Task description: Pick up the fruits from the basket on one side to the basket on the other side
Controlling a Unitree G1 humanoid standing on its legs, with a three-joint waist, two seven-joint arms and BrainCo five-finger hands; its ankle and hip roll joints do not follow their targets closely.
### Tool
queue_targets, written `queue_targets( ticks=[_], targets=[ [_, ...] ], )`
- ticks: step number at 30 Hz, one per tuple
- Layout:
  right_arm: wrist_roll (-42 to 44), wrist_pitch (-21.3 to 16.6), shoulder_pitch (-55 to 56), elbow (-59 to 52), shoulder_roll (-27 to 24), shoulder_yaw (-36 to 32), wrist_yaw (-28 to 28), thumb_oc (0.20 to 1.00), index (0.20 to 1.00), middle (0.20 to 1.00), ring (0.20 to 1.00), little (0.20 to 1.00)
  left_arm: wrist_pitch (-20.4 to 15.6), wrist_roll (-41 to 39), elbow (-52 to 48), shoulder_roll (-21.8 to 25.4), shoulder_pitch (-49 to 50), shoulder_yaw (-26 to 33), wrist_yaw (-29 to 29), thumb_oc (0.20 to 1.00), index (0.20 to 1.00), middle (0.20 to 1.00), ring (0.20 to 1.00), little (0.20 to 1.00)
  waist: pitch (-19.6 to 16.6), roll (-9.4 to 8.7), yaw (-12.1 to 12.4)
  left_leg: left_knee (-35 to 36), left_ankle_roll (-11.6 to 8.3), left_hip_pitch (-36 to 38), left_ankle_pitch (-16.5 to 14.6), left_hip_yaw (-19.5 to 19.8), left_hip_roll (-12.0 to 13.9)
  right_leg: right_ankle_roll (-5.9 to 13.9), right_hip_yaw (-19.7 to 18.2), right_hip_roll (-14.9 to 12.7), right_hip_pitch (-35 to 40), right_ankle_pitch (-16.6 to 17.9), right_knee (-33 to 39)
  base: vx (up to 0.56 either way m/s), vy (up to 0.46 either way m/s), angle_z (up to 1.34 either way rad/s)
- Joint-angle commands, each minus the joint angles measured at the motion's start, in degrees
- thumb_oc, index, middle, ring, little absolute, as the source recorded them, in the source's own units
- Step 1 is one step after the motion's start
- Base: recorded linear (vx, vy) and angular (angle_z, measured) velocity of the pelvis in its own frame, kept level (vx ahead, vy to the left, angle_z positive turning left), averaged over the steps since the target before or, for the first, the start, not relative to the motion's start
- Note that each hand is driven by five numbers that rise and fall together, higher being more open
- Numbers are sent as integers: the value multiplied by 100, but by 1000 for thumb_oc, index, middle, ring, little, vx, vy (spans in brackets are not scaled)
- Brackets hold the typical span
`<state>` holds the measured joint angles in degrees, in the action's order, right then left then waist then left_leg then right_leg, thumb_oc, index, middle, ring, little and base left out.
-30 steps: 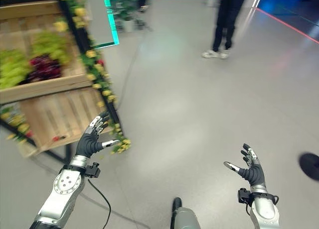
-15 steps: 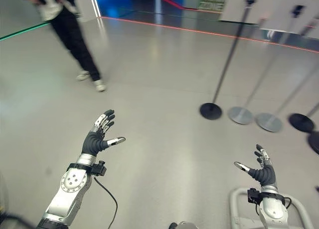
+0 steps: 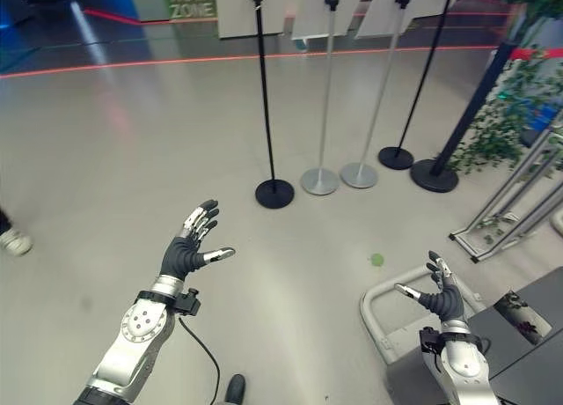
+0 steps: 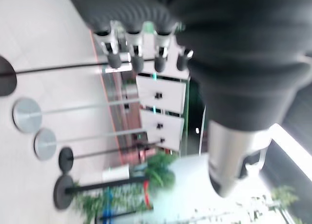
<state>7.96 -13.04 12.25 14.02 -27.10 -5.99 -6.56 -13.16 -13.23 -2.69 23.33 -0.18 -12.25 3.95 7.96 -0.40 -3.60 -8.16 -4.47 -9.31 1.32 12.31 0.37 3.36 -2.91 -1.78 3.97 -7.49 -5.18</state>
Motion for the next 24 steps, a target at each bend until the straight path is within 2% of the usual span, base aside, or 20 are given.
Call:
queue_targets(
  ticks=[1,4,5,6,7,8,9,10,12,15,16,17,18,24],
  targets=[
    [-67,-95,-418,-232,-38,-138,176,1000,1000,1000,1000,1000,-284,-43,-476,206,-150,254,-55,1000,1000,1000,1000,1000,-7,-187,115,178,135,461,-297,-451,19,708,-444,-369,-261,169,-101,85,335,-102],
    [-201,-74,-565,-234,15,27,176,1000,1000,1000,1000,1000,-290,-9,-486,293,-211,278,8,1000,1000,1000,1000,1000,-23,-228,153,181,311,490,-446,-783,-140,952,-472,-639,-567,451,-78,7,288,-121],
    [-272,-53,-681,-208,73,130,175,1000,1000,1000,1000,1000,-289,12,-480,306,-227,318,45,1000,1000,1000,1000,1000,22,-232,323,202,334,487,-525,-1126,-111,974,249,-894,-837,716,-3,-71,180,-118],
    [-273,-53,-683,-206,74,130,175,1000,1000,1000,1000,1000,-288,12,-482,307,-227,319,44,1000,1000,1000,1000,1000,21,-231,315,200,335,485,-529,-1118,-111,974,260,-894,-831,717,4,-116,208,-152],
    [-328,-44,-753,-152,77,184,194,1000,1000,1000,1000,1000,-306,57,-575,354,-180,404,18,1000,1000,1000,1000,1000,72,-166,461,181,357,459,-548,-1309,-81,890,1200,-1063,-899,758,-127,-50,102,-123],
    [-329,-44,-756,-151,77,185,194,1000,1000,1000,1000,1000,-304,56,-579,355,-177,408,16,1000,1000,1000,1000,1000,77,-164,449,172,357,458,-555,-1298,-82,890,1213,-1066,-896,745,-142,-105,177,-113],
    [-345,-50,-791,-153,93,224,238,1000,1000,1000,1000,1000,-337,35,-676,400,-119,504,-18,1000,1000,1000,1000,1000,98,-116,544,154,397,452,-547,-1476,-15,836,1779,-1197,-863,658,-429,-52,75,-64],
    [-345,-48,-787,-157,94,226,240,1000,1000,1000,1000,1000,-335,32,-682,401,-112,508,-22,1000,1000,1000,1000,1000,106,-119,545,152,397,464,-555,-1479,-17,838,1775,-1202,-863,640,-452,-84,110,-57],
    [-340,-68,-838,-88,97,319,299,1000,1000,1000,1000,1000,-324,-60,-743,404,3,625,-39,1000,1000,1000,1000,1000,81,-71,718,198,435,464,-508,-1842,116,784,2377,-1400,-618,464,-935,-106,69,-73],
    [-406,-43,-856,-142,91,418,338,1000,1000,1000,1000,1000,-293,-96,-711,384,66,651,-44,1000,1000,1000,1000,1000,3,-164,781,263,388,528,-497,-2065,135,813,2405,-1347,-474,492,-518,-9,-75,-74],
    [-420,-8,-798,-138,76,432,392,1000,1000,1000,1000,1000,-283,-161,-633,336,85,680,-23,1000,1000,1000,1000,1000,-46,-190,674,322,368,639,-486,-2124,166,774,2082,-1175,-609,507,-401,76,-83,-80],
    [-419,-6,-797,-140,73,435,392,1000,1000,1000,1000,1000,-287,-162,-628,335,85,682,-25,1000,1000,1000,1000,1000,-48,-187,682,329,365,646,-486,-2134,172,771,2074,-1166,-604,517,-384,122,-188,-89],
    [-392,11,-746,-197,66,427,420,1000,1000,1000,1000,1000,-246,-227,-607,260,168,693,-60,1000,1000,1000,1000,1000,-88,-193,612,357,328,723,-492,-2166,230,747,1983,-1024,-496,489,-128,53,-111,-62],
    [-357,39,-708,-316,-2,487,439,1000,1000,1000,1000,1000,-197,-358,-559,127,383,719,-107,1000,1000,1000,1000,1000,-135,-178,471,543,201,869,-343,-2299,369,685,1946,-831,-340,530,259,0,-122,-18]
  ],
)
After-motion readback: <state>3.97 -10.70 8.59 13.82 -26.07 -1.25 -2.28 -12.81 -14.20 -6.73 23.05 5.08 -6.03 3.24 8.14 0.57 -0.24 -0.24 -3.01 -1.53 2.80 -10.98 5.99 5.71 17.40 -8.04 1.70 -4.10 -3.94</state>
